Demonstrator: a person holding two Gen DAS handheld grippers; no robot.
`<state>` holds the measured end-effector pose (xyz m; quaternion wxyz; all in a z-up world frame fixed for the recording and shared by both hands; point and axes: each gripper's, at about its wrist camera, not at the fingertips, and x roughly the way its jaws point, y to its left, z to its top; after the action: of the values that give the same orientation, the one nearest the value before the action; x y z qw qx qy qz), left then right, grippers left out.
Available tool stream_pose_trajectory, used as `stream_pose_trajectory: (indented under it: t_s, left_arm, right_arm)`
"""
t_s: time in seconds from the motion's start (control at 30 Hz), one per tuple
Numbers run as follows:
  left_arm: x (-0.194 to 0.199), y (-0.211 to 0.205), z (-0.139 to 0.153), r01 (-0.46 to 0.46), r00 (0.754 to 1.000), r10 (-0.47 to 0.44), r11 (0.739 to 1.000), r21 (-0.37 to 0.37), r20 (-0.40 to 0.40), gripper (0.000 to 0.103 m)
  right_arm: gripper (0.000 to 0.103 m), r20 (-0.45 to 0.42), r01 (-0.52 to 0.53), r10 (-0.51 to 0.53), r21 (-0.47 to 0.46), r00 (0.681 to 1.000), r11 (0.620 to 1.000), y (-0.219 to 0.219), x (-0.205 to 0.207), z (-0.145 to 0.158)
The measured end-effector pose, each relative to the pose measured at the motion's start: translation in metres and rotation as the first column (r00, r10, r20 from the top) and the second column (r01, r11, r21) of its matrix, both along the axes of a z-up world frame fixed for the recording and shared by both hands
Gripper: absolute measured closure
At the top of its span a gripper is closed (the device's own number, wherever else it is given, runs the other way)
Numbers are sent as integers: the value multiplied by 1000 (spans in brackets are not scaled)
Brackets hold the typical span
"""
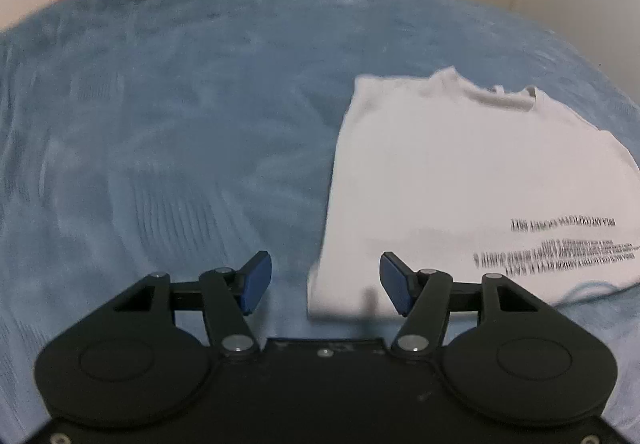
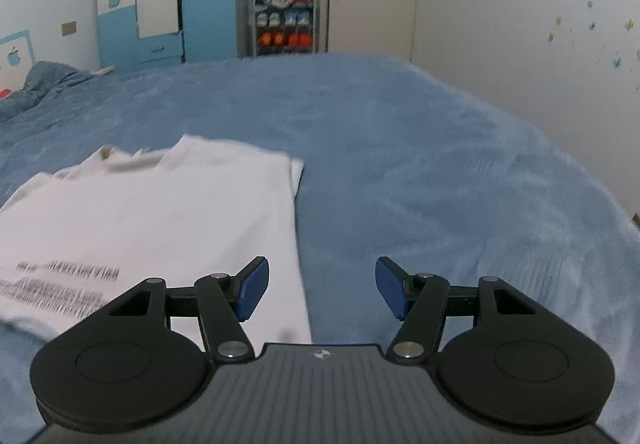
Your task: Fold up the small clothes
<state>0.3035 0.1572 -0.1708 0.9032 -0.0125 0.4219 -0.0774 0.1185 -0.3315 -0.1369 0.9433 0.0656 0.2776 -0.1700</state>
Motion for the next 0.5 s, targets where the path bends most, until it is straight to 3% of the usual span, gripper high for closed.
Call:
stream_pose_trajectory:
  t_s: [0.17, 0.23, 0.33, 0.4, 0.43, 0.5]
  left_arm:
    - [-6, -1, -33, -50, 997, 46, 997, -65, -55, 41]
    - [-3, -2, -43, -57, 996, 52, 996, -74, -68, 41]
    - [4, -1, -53, -54, 998, 49, 992, -115, -44, 40]
    - [8, -1, -59, -28, 999, 25, 992, -125, -24, 40]
    - [9, -2, -61, -17, 1000, 15, 992, -127, -17, 40]
    - [10, -4, -61, 5, 1000, -3, 990, -138, 11, 51]
  right_arm:
    - [28, -42, -8, 10, 68, 999, 998, 7, -1, -19]
    - [28, -55, 9, -1, 146, 998, 989, 2, 7, -33]
    - [28, -98, 32, -6, 266, 995, 963, -6, 19, -54]
    - [31, -75, 33, -12, 283, 997, 959, -4, 21, -61]
    - [39, -62, 28, -12, 274, 998, 961, -1, 21, -62]
    - [78, -54, 38, -27, 230, 998, 972, 6, 24, -63]
